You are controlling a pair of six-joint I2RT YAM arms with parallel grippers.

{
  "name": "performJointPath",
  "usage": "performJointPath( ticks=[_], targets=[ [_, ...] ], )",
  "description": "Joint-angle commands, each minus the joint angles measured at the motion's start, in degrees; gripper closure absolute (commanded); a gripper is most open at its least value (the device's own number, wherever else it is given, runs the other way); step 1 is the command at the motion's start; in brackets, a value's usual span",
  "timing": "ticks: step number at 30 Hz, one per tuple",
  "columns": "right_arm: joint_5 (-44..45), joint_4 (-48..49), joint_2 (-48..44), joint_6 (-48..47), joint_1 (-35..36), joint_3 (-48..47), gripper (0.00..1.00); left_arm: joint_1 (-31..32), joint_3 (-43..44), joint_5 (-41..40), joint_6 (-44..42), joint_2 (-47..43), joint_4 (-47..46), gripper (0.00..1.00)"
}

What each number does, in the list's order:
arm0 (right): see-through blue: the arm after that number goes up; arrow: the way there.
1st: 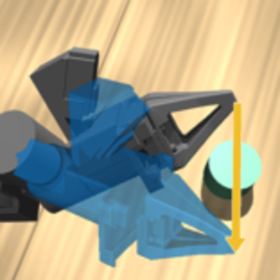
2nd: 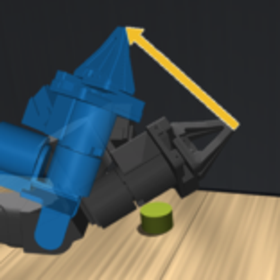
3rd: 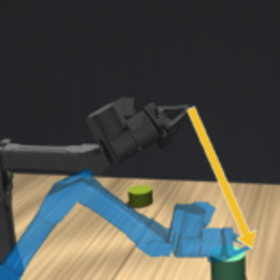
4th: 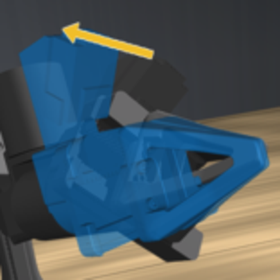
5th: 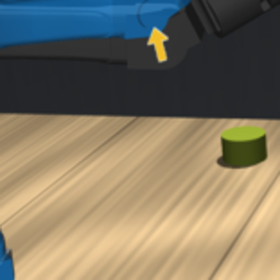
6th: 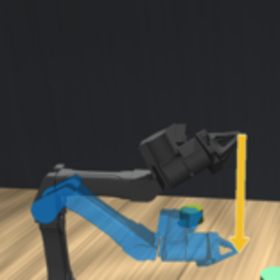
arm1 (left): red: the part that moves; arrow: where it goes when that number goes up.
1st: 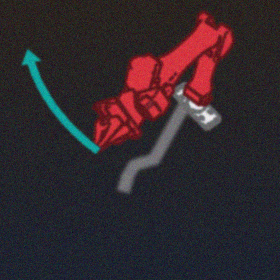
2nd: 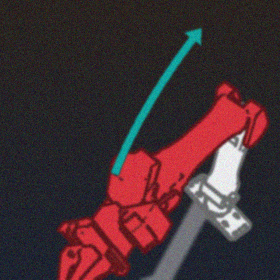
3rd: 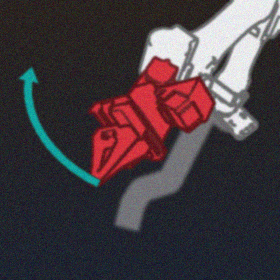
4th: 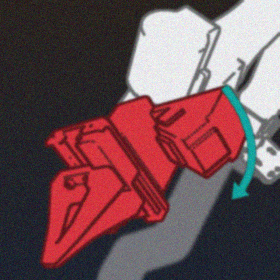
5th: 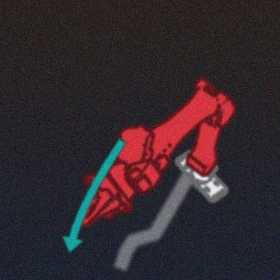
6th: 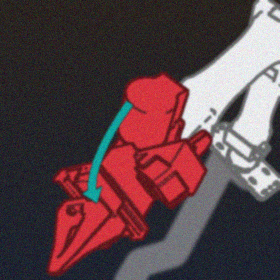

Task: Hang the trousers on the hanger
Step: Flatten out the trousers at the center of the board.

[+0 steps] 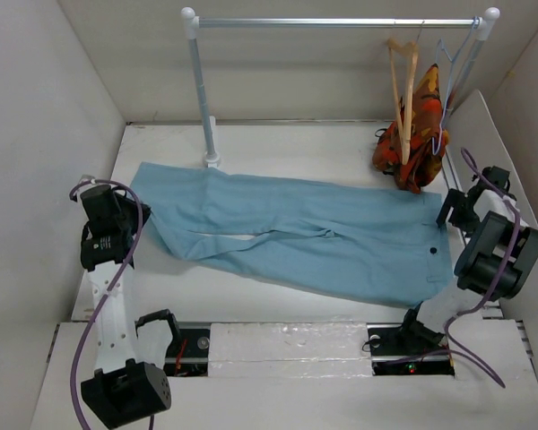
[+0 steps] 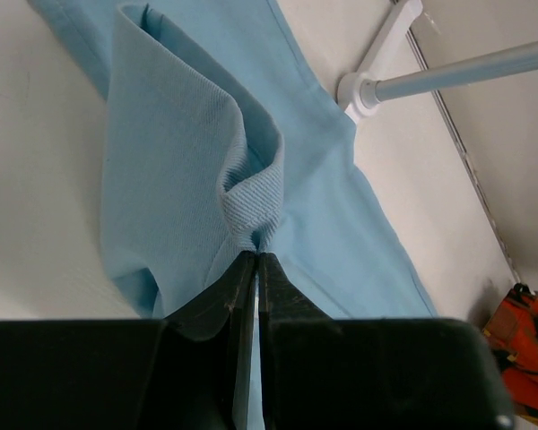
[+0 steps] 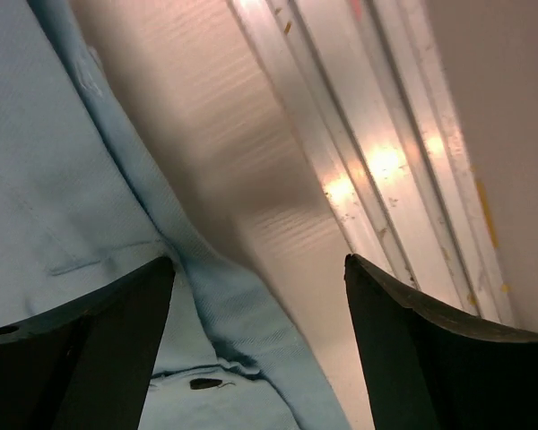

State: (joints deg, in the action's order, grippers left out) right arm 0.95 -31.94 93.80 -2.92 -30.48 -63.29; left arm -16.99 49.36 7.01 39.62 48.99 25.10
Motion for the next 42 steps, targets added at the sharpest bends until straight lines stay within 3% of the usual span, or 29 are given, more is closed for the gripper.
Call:
performJointPath(
  ticks=[1,5,8,12,15,17,18,19,22,25,30,31,32,33,34,36,42],
  targets=[
    [-5.1,1.8,2.4,-5.4,-1.4,-1.1,0.18,0.1,-1.0,1.4,-1.6,0.0,-2.7,1.0],
    [-13.3,4.3,5.4,-6.0,-1.4,1.1,0.17,0.1,-2.6,1.7,-1.3,1.0,-4.2,1.0],
    [-16.8,5.3,7.1,-5.9,-1.4,2.6,0.22,0.1,-3.3,0.8,-1.3,1.6,-4.7,1.0],
    [-18.5,6.1,7.0,-3.7,-1.4,3.9,0.54,0.1,-4.0,-0.5,-1.5,1.5,-4.8,1.0],
    [-20.3,4.6,7.7,-3.2,-1.4,3.7,0.72,0.1,-4.6,-1.4,-1.6,1.0,-4.5,1.0],
    [-21.9,4.8,6.8,-3.1,-1.4,5.4,0.77,0.1,-4.9,-2.2,-1.9,0.9,-4.3,1.0],
    [-22.0,4.8,6.3,-2.8,-1.4,6.0,0.94,0.1,-5.0,-2.5,-2.0,0.8,-4.1,1.0],
    [-22.0,5.0,5.6,-2.0,-1.4,6.6,1.0,0.1,-5.1,-2.6,-2.2,0.8,-3.8,1.0],
    [-20.2,6.4,2.5,0.2,-1.4,7.9,1.0,0.1,-5.0,-2.3,-2.3,0.7,-3.7,1.0],
    [-16.5,5.2,0.8,1.7,-1.4,3.4,1.0,0.1,-4.5,-3.0,-2.4,0.7,-2.7,1.0],
    [-8.7,-1.0,4.8,0.3,-0.3,-14.3,1.0,0.1,-5.0,-4.5,-3.5,0.0,-0.7,1.0],
    [-5.9,-3.5,6.6,-0.8,0.2,-17.5,0.57,0.1,-5.7,-5.1,-3.8,-0.2,-0.1,1.0],
    [-5.7,-5.1,7.0,-1.6,0.2,-19.5,0.47,0.1,-5.9,-5.2,-3.9,-0.2,0.2,1.0],
    [-5.7,-5.1,7.0,-1.6,0.2,-19.5,0.47,0.1,-5.9,-5.2,-3.9,-0.2,0.2,1.0],
    [-5.9,-5.3,6.7,-1.7,0.2,-20.0,0.37,0.1,-5.9,-5.1,-3.8,-0.2,0.3,1.0],
    [-6.7,-5.9,4.1,-0.2,0.2,-20.5,0.32,0.1,-6.0,-3.8,-3.0,-0.2,0.2,1.0],
    [-9.6,-7.0,-10.5,5.4,-0.4,-10.4,0.35,0.1,-8.5,4.0,0.5,-1.1,-2.3,1.0]
  ],
)
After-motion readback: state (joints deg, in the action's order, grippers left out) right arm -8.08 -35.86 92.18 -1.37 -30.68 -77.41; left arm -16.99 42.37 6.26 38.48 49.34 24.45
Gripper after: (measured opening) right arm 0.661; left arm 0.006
